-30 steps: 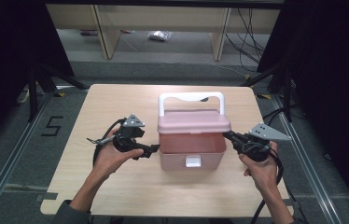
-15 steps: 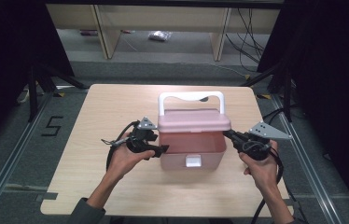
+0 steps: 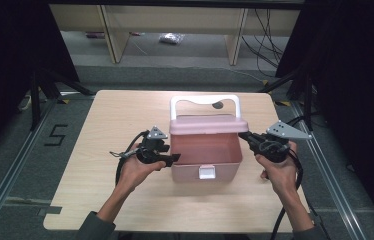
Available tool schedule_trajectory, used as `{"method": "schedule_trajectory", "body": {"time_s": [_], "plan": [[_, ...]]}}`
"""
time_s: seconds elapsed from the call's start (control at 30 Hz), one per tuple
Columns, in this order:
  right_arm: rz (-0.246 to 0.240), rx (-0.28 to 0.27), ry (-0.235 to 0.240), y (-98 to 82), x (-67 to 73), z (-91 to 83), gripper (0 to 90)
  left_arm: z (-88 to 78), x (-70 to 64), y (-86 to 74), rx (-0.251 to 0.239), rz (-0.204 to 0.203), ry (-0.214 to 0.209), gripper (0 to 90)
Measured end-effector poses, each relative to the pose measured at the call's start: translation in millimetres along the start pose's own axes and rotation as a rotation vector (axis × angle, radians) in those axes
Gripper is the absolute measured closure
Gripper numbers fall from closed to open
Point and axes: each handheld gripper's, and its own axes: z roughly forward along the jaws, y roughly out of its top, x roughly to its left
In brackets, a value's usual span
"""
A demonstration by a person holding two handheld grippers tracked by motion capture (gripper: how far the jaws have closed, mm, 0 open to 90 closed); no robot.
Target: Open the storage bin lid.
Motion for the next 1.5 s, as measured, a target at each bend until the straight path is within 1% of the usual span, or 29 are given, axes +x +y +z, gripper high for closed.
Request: {"method": "schedule_trajectory", "body": {"time_s": [0.1, 0.17, 0.2, 0.23, 0.27, 0.3, 0.33, 0.37, 0.4, 0.43, 0.5, 0.53, 0.63, 0.77, 0.8, 0.87, 0.93, 1.0, 1.03, 1.1, 1.13, 1.17, 1.23, 1.3, 1.33, 1.37, 1.4, 1.43, 1.5], "plan": [[-0.001, 0.012, -0.006, 3.6, -4.8, 5.0, 90.0, -0.5, -0.8, -0.1, 0.001, 0.0, 0.009, 48.0], [-0.009, 0.004, -0.01, 5.1, -8.8, 9.3, 90.0, -0.5, 0.4, 0.1, 0.007, -0.007, -0.001, 48.2], [-0.002, 0.02, -0.008, 5.8, -9.3, 10.3, 90.0, 0.0, 1.2, 0.2, 0.005, -0.018, -0.012, 48.2], [-0.008, 0.005, -0.014, 5.9, -9.7, 12.7, 90.0, 0.0, 1.4, 0.2, 0.005, -0.018, -0.012, 48.2], [-0.009, 0.018, -0.006, 6.4, -10.4, 13.8, 90.0, -0.6, 0.1, 0.1, 0.007, -0.014, 0.0, 48.5], [-0.017, 0.008, -0.013, 6.8, -10.9, 16.3, 90.0, -1.2, -0.1, 0.4, 0.011, 0.006, 0.003, 49.1], [-0.03, 0.016, -0.027, 7.9, -12.7, 16.6, 90.0, -0.9, -1.6, 0.2, 0.005, 0.002, 0.015, 49.6], [-0.004, 0.015, -0.01, 8.0, -13.5, 18.3, 90.0, -1.3, -1.1, 0.3, 0.011, 0.009, 0.009, 49.7], [-0.013, 0.016, -0.025, 8.7, -16.2, 19.1, 90.0, -0.9, -0.7, 0.2, 0.007, 0.001, 0.01, 49.7], [-0.002, 0.024, -0.015, 9.1, -18.6, 20.8, 90.0, -1.1, 0.7, 0.1, 0.011, 0.001, -0.002, 49.4], [0.025, 0.031, -0.011, 9.3, -23.5, 24.3, 90.0, -1.0, 0.1, -0.5, 0.006, -0.014, -0.001, 49.5], [0.052, 0.03, -0.007, 9.5, -25.6, 26.4, 90.0, -1.2, -0.4, -0.5, 0.007, -0.007, 0.0, 49.6], [0.03, 0.03, -0.011, 11.0, -34.0, 32.5, 90.0, -1.1, -0.5, 0.1, 0.009, -0.002, 0.008, 49.8], [0.059, 0.033, -0.021, 11.1, -38.2, 41.3, 90.0, -1.1, -1.1, 0.4, 0.012, 0.002, 0.012, 49.8], [0.04, 0.032, -0.023, 10.9, -40.8, 43.6, 90.0, -1.5, -1.4, 0.4, 0.014, 0.007, 0.008, 50.0], [0.064, 0.045, -0.032, 9.0, -43.0, 49.3, 90.0, -1.8, -2.6, 0.2, 0.016, 0.004, 0.01, 50.4], [0.049, 0.042, -0.036, 8.0, -45.7, 52.7, 90.0, -1.9, -2.6, 0.2, 0.016, 0.004, 0.01, 50.4], [0.097, 0.047, -0.033, 7.2, -44.0, 55.1, 90.0, -1.9, -2.8, 0.3, 0.016, 0.005, 0.01, 50.5], [0.072, 0.05, -0.035, 7.5, -46.6, 56.6, 90.0, -2.0, -2.9, 0.2, 0.016, 0.005, 0.01, 50.5], [0.072, 0.057, -0.033, 7.8, -47.7, 58.9, 90.0, -2.1, -2.8, 0.1, 0.016, 0.005, 0.009, 50.5], [0.05, 0.046, -0.04, 7.1, -50.0, 61.0, 90.0, -2.2, -2.9, 0.1, 0.016, 0.006, 0.01, 50.5], [0.077, 0.046, -0.039, 6.9, -49.5, 62.5, 90.0, -2.2, -3.0, 0.0, 0.016, 0.006, 0.011, 50.6], [0.045, 0.042, -0.041, 7.9, -53.4, 64.6, 90.0, -2.1, -2.9, 0.0, 0.015, 0.005, 0.01, 50.6], [0.079, 0.047, -0.042, 9.2, -51.9, 66.7, 90.0, -2.1, -2.8, 0.0, 0.015, 0.003, 0.009, 50.5], [0.066, 0.046, -0.043, 9.6, -54.2, 68.1, 90.0, -2.2, -2.9, -0.1, 0.015, 0.004, 0.01, 50.5], [0.087, 0.055, -0.043, 10.3, -53.8, 69.1, 90.0, -2.2, -2.6, -0.1, 0.014, 0.008, 0.009, 50.6], [0.066, 0.05, -0.05, 10.7, -56.1, 71.1, 90.0, -2.1, -2.2, -0.1, 0.012, 0.011, 0.007, 50.6], [0.084, 0.053, -0.051, 11.0, -55.4, 72.1, 90.0, -2.1, -2.0, -0.2, 0.012, 0.009, 0.006, 50.6], [0.081, 0.061, -0.057, 11.1, -57.5, 75.8, 90.0, -2.1, -2.6, -0.3, 0.011, 0.005, 0.008, 50.6]]}}
